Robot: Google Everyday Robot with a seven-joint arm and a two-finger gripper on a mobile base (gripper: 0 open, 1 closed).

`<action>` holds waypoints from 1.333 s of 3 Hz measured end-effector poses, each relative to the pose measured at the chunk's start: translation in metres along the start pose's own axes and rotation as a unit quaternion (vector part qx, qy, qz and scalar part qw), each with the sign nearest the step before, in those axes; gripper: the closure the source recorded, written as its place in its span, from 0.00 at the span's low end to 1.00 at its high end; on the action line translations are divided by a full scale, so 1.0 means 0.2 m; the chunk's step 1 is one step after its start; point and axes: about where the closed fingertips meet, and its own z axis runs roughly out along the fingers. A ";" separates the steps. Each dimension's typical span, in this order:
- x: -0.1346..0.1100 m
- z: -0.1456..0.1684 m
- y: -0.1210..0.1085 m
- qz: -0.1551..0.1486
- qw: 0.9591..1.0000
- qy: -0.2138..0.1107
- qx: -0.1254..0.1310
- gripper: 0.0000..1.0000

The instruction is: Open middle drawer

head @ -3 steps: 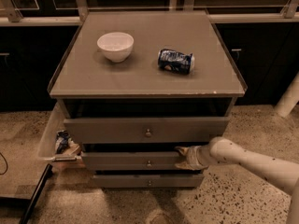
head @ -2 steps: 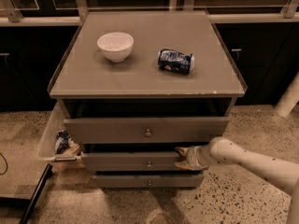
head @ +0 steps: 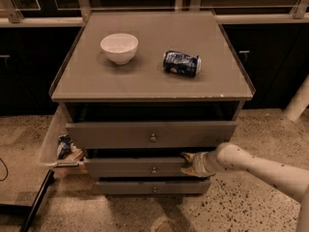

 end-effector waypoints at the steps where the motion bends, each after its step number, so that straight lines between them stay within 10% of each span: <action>1: -0.01 -0.02 -0.01 0.000 1.000 0.000 0.000 0.39; 2: -0.02 -0.04 -0.02 0.000 1.000 0.000 0.000 0.42; 3: -0.03 -0.06 0.01 -0.002 1.000 -0.007 -0.002 0.65; 4: -0.03 -0.06 0.01 -0.002 1.000 -0.007 -0.002 0.62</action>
Offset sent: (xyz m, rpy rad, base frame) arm -0.0522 -0.0171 0.0174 0.0767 0.0671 0.0694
